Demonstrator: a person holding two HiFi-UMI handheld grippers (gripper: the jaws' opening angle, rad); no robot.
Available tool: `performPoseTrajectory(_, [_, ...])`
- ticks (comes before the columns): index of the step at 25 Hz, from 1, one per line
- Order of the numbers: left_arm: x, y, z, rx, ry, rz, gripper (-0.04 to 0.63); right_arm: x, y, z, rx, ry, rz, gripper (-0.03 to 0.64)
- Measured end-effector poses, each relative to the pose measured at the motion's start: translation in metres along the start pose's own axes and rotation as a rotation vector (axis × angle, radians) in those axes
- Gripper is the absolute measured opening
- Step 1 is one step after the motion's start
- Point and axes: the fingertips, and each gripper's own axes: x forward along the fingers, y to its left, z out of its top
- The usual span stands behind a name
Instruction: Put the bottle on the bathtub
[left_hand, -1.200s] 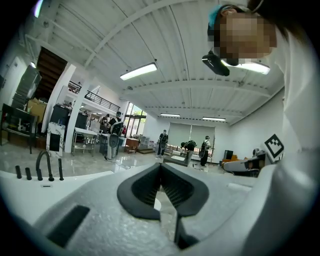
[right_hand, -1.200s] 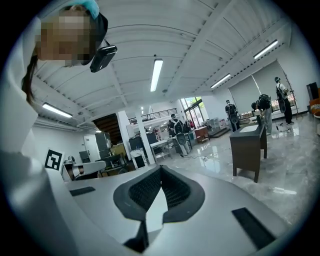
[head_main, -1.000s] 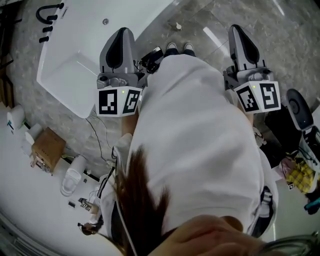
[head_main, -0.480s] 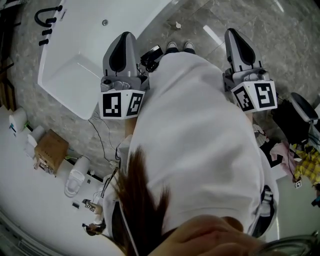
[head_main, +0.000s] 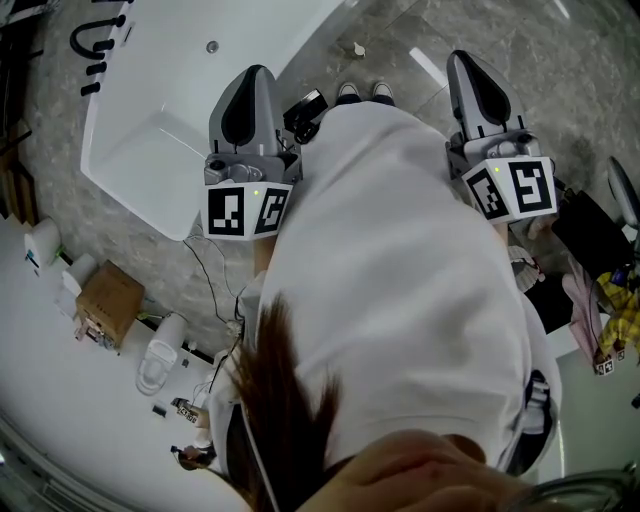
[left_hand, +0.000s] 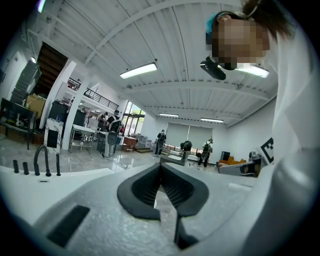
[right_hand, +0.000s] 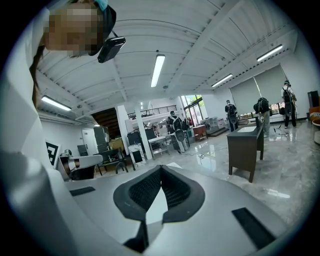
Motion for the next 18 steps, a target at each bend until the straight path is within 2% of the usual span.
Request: performPoseTrajectory(18, [0.0082, -0.0022, -0.002, -0.008, 0.027, -0.013, 0.014, -0.0012, -0.0046, 0.0033, -0.022, 0.006, -0.018, 0.012])
